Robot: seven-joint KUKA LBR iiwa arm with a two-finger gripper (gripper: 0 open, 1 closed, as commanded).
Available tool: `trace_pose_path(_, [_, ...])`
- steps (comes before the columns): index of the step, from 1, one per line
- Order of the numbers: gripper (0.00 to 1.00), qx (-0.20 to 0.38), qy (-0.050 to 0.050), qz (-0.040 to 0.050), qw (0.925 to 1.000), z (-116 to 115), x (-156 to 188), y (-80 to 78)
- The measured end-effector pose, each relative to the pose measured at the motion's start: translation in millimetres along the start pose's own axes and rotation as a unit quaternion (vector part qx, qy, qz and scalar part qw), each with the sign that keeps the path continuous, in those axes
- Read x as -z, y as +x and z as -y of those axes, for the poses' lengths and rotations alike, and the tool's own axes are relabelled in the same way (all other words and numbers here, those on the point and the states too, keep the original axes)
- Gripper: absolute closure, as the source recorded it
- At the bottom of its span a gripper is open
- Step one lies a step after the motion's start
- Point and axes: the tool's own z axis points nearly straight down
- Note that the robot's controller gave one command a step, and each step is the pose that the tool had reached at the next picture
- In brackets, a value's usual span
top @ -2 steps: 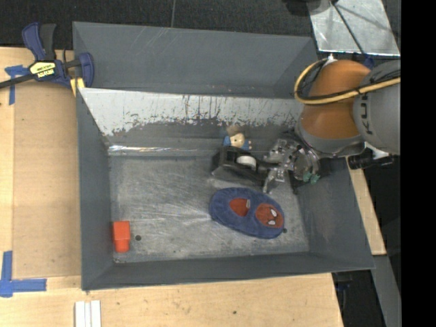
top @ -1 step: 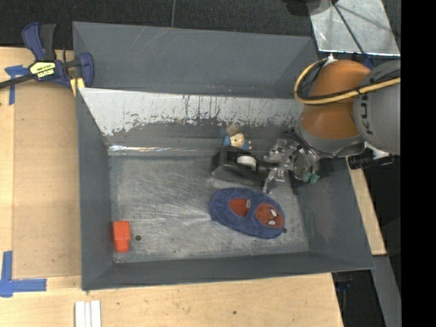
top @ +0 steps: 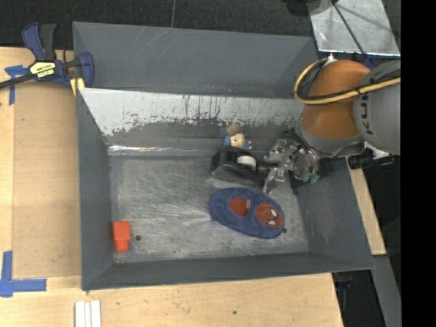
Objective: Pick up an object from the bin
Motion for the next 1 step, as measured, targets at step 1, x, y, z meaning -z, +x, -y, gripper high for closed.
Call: trace_pose_path(1, [1.00, 0.000, 0.000, 0.0000, 1.0000, 0.0, 0.0, 0.0])
